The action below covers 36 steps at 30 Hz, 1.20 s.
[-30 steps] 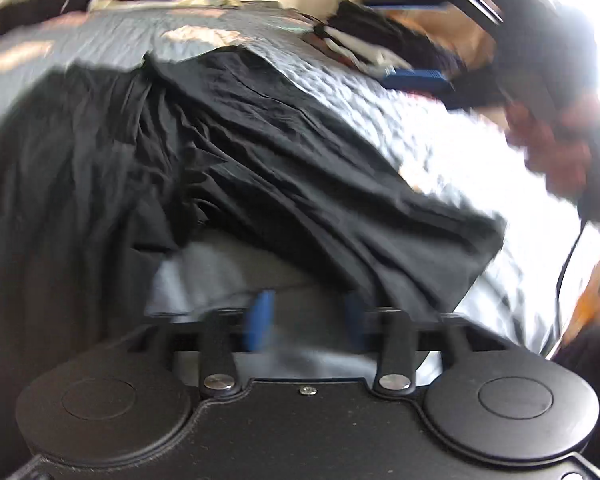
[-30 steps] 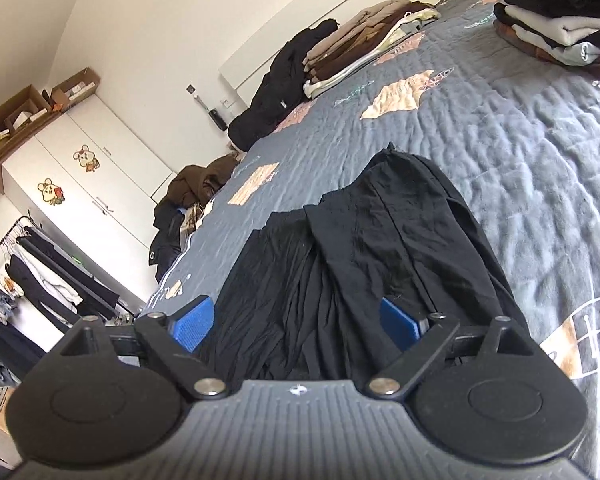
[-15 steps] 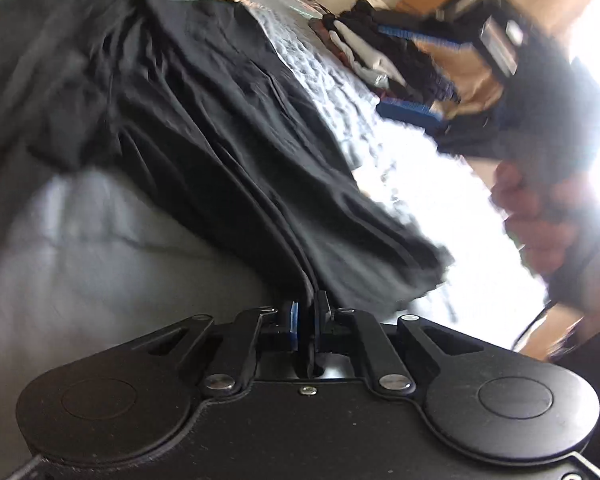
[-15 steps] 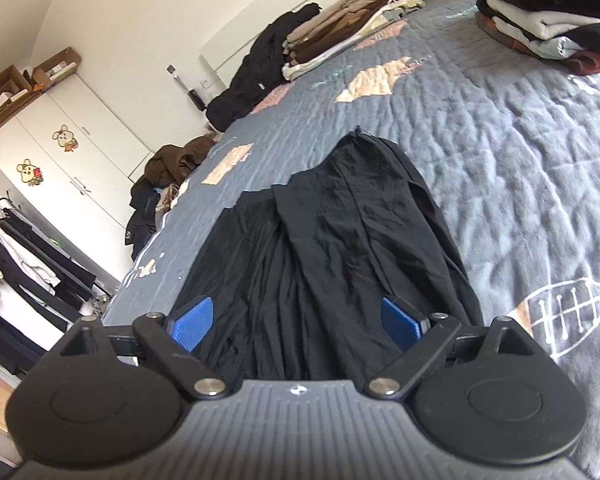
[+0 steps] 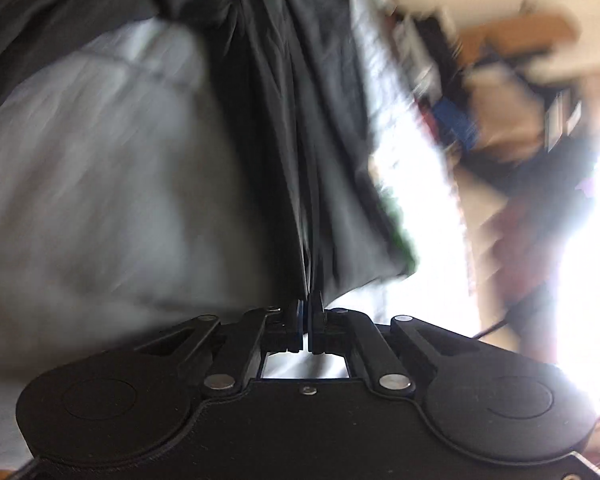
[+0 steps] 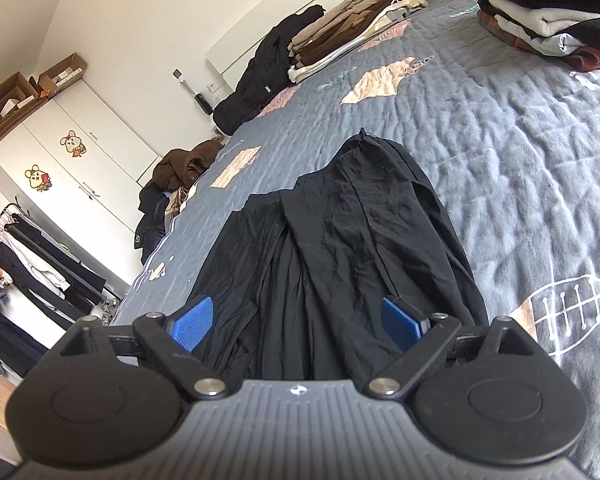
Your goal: Fold clothes
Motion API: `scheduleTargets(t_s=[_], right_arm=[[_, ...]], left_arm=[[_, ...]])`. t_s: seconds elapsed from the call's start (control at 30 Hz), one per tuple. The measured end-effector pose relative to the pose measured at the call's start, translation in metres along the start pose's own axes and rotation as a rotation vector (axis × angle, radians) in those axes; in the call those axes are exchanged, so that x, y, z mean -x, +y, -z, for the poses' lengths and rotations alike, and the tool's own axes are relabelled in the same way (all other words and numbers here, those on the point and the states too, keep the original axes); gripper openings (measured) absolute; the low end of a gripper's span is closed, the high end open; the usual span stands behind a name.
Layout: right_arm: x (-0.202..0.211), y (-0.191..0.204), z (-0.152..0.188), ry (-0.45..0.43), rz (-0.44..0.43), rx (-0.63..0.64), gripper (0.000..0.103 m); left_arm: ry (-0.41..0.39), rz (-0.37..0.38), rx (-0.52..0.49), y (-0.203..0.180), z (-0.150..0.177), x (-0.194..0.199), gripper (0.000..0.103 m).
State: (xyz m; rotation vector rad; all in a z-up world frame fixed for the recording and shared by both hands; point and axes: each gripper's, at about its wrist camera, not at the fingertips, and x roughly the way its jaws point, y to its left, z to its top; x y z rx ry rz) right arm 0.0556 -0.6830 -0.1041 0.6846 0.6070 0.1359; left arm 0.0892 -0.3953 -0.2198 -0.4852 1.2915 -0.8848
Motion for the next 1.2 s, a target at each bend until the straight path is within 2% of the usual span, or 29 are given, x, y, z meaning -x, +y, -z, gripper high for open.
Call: scheduleTargets(t_s=[0.03,0.1,0.13,0.17,0.23,0.3,0.5,0.57,0.63,0.77,0.9,1.0,1.1,1.13,1.2], right_arm=[[0.000,0.000,0.000,-0.001,-0.001,0.003,0.091],[0.000,0.000,-0.001,0.000,-0.002,0.008,0.091],[0.000,0.000,-0.001,0.001,0.000,0.011,0.091],[-0.001,-0.001,-0.001,0.004,0.003,0.011,0.091],[-0.004,-0.003,-0.001,0.011,0.008,0.002,0.091],[-0.006,-0.004,0.000,0.013,0.005,0.001,0.091],[-0.011,-0.015,0.001,0.010,0.061,-0.010,0.091],[-0.006,-0.019,0.000,-0.002,0.099,-0.013,0.091],[0.001,-0.023,-0.002,-0.022,0.126,-0.003,0.091],[0.013,-0.031,-0.006,-0.042,0.197,0.035,0.091],[0.014,-0.040,-0.008,-0.043,0.206,0.030,0.091],[0.015,-0.046,-0.009,-0.044,0.210,0.024,0.091],[0.016,-0.053,-0.010,-0.045,0.214,0.019,0.091],[0.016,-0.055,-0.011,-0.045,0.215,0.017,0.091],[0.017,-0.059,-0.011,-0.046,0.218,0.014,0.091]], left_arm=[[-0.002,-0.006,-0.049,-0.007,0.002,0.005,0.009],[-0.013,-0.015,-0.144,-0.020,0.006,0.017,0.032],[-0.047,-0.030,-0.186,-0.026,0.006,0.027,0.055],[-0.093,-0.051,-0.229,-0.031,0.007,0.039,0.065],[-0.163,-0.105,-0.298,-0.037,0.003,0.062,0.066],[-0.216,-0.140,-0.306,-0.034,-0.008,0.084,0.066],[-0.276,-0.149,-0.316,-0.040,-0.043,0.091,0.067],[-0.293,-0.150,-0.318,-0.043,-0.055,0.093,0.073],[-0.305,-0.165,-0.362,-0.050,-0.066,0.078,0.077],[-0.303,-0.216,-0.470,-0.076,-0.101,0.034,0.078],[-0.302,-0.287,-0.573,-0.112,-0.158,-0.014,0.079],[-0.273,-0.346,-0.510,-0.133,-0.218,-0.053,0.081],[-0.254,-0.365,-0.366,-0.145,-0.274,-0.084,0.086],[-0.238,-0.383,-0.317,-0.147,-0.290,-0.095,0.094],[-0.194,-0.433,-0.220,-0.151,-0.319,-0.119,0.096]])
